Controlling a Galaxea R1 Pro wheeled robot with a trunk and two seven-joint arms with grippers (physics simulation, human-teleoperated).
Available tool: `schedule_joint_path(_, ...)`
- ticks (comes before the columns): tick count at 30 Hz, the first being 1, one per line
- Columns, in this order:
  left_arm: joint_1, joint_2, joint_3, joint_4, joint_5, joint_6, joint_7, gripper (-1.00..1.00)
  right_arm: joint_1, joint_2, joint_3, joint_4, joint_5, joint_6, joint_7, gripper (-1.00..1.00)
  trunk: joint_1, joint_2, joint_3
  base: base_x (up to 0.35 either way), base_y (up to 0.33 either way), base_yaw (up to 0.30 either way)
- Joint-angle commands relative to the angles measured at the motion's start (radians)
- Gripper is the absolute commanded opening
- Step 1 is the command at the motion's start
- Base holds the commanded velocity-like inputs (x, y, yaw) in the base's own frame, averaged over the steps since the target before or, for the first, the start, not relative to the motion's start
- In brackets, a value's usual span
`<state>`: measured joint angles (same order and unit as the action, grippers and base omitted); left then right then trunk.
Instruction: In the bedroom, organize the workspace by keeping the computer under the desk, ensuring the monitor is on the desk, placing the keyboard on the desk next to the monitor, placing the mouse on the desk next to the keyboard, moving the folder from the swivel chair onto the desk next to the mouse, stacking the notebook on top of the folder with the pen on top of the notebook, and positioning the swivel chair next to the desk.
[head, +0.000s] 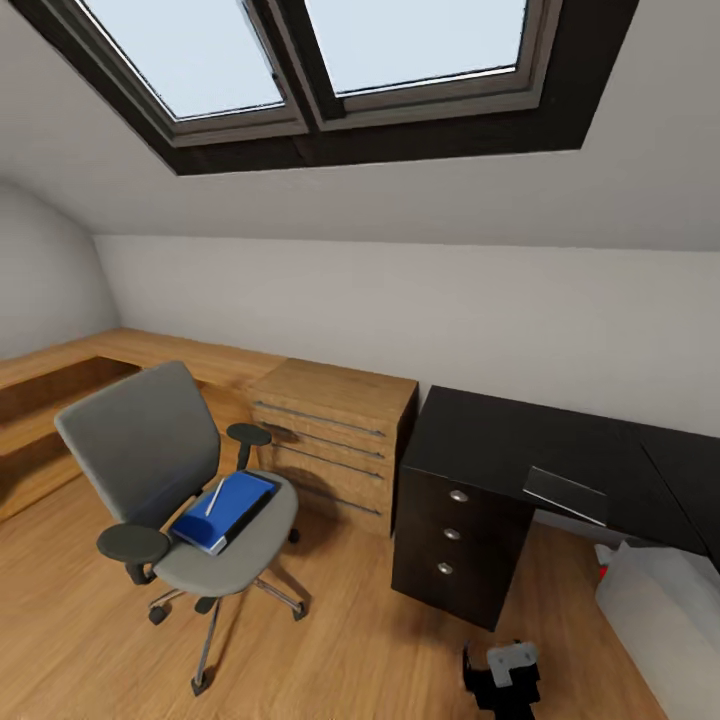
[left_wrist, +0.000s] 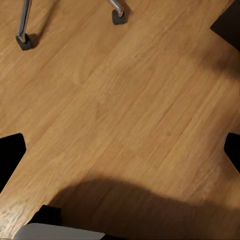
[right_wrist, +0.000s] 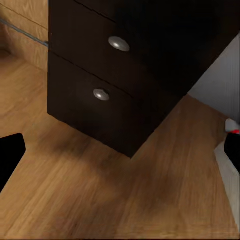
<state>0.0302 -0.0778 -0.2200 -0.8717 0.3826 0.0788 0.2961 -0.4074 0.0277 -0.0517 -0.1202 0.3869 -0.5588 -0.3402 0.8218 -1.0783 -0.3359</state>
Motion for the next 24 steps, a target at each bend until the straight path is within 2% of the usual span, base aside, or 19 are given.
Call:
schedule_joint_path(1,0.0,0.001,-0.002,-0.003,0.007,0.004,0.007,1.0,-0.001,-0.013,-0.001,0.006,-0.006,-0.007,-0.005,1.0,0.0,-0.001,-0.002,-0.008,0.006,0.272)
schedule_joint_path(4,0.0,-0.001,-0.002,-0.002,0.008,0.004,0.008,1.0,-0.001,-0.051,-0.005,0.026,-0.129,-0.03,-0.003,1.0,0.0,-0.001,-0.004,-0.004,0.003,0.272)
schedule_joint_path(5,0.0,-0.001,-0.002,-0.002,0.008,0.004,0.008,1.0,-0.001,-0.055,-0.006,0.028,-0.149,-0.036,-0.002,1.0,0.0,-0.001,-0.004,-0.002,0.001,0.272)
schedule_joint_path(7,0.0,-0.002,-0.002,-0.003,0.007,0.004,0.008,1.0,-0.001,-0.067,-0.006,0.038,-0.215,-0.073,-0.002,1.0,0.0,-0.001,-0.006,-0.001,0.001,0.272)
schedule_joint_path(8,0.0,-0.002,-0.001,-0.003,0.007,0.004,0.008,1.0,-0.001,-0.069,-0.006,0.04,-0.228,-0.084,-0.002,1.0,0.0,-0.001,-0.006,-0.001,0.0,0.272)
schedule_joint_path(13,0.0,-0.002,-0.002,-0.003,0.006,0.004,0.008,1.0,-0.001,-0.069,-0.006,0.061,-0.283,-0.157,-0.008,1.0,0.0,-0.001,-0.009,0.0,0.0,0.272)
schedule_joint_path(20,0.0,-0.001,-0.002,-0.002,0.007,0.004,0.008,1.0,-0.001,-0.066,-0.007,0.092,-0.294,-0.258,-0.012,1.0,0.0,-0.001,-0.014,0.0,0.0,0.272)
schedule_joint_path(24,0.0,-0.001,-0.002,0.001,0.008,0.005,0.008,1.0,-0.001,-0.066,-0.007,0.094,-0.296,-0.286,-0.029,1.0,0.0,-0.001,-0.016,0.0,0.0,0.272)
